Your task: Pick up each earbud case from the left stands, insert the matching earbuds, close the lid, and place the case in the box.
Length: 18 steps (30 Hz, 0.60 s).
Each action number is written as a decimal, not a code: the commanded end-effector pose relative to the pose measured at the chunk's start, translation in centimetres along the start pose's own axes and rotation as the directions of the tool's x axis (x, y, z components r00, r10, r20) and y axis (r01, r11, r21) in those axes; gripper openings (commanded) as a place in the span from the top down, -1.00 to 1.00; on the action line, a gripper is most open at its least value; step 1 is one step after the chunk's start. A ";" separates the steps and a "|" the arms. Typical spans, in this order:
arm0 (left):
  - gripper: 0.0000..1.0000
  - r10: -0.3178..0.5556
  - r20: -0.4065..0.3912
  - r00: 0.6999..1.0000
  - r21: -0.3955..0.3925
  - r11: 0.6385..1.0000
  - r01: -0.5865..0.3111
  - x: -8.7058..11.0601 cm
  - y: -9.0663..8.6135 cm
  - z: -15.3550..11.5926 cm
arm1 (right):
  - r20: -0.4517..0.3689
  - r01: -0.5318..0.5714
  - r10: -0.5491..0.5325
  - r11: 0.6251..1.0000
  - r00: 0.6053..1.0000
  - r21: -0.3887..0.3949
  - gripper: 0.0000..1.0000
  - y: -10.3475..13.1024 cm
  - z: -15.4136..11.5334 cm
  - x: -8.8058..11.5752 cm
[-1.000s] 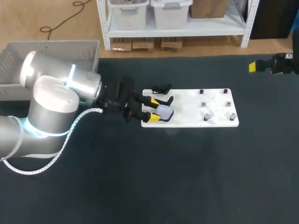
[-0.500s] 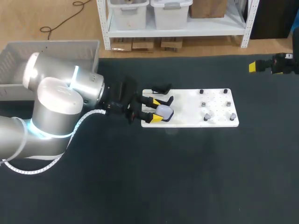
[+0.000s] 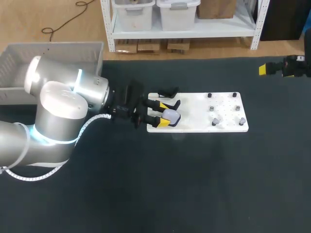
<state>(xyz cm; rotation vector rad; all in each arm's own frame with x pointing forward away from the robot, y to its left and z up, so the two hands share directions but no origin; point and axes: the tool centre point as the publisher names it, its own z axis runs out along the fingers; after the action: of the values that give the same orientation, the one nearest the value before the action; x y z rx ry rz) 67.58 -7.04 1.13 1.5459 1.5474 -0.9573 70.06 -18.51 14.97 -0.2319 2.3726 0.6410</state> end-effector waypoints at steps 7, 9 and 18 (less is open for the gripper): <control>0.04 0.002 -0.003 1.000 -0.003 1.000 -0.002 0.1 -0.3 0.0 | 0.000 0.001 -0.001 1.000 1.000 -0.001 -1.00 0.0 0.0 0.0; 0.04 0.002 -0.005 1.000 -0.003 1.000 -0.002 0.1 -0.3 0.0 | 0.000 0.001 -0.001 1.000 1.000 -0.001 -1.00 0.0 0.0 0.0; 0.21 0.000 -0.007 1.000 0.001 1.000 0.000 0.1 -0.3 0.1 | 0.000 0.001 -0.001 1.000 1.000 -0.001 -1.00 0.0 0.0 0.0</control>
<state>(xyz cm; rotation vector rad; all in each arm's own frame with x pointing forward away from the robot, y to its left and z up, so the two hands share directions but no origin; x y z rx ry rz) 67.31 -7.10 1.04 1.5526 1.5509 -0.9555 70.06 -18.51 14.97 -0.2319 2.3726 0.6410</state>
